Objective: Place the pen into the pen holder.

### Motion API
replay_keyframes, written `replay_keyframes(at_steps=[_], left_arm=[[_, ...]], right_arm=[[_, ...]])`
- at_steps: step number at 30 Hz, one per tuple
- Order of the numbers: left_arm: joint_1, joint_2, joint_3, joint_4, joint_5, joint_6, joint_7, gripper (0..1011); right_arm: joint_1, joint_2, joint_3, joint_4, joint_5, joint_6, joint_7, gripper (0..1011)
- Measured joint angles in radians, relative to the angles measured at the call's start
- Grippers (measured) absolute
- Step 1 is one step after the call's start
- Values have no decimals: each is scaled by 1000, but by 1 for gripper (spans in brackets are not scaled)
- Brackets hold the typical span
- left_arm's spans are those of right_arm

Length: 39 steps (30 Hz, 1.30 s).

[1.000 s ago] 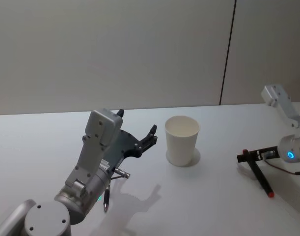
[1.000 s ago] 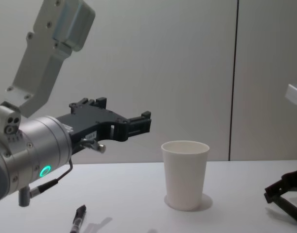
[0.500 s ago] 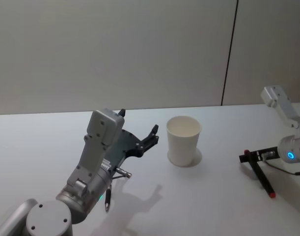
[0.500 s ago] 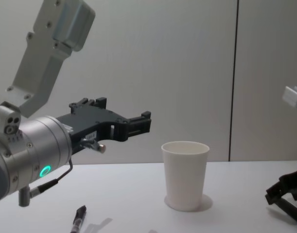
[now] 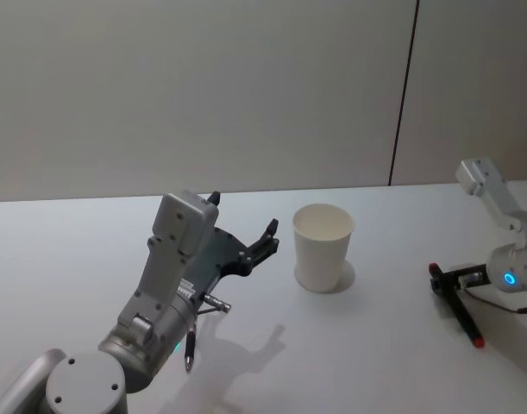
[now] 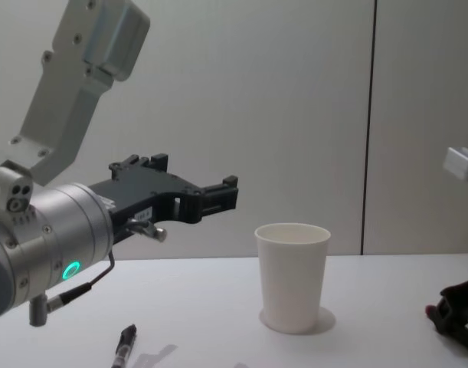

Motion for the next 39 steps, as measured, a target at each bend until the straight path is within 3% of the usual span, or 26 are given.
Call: replay_keyframes(at_steps=[5, 19, 39], left_arm=[[0, 0, 0, 0, 0, 0, 0, 1003], [0, 0, 0, 0, 0, 0, 0, 1003], [0, 0, 0, 0, 0, 0, 0, 1003]], right_arm=[[-1, 0, 0, 5, -3, -2, 1, 173], [-17, 5, 3, -11, -5, -36, -4, 172], [-102, 34, 21, -171, 25, -213, -49, 172]])
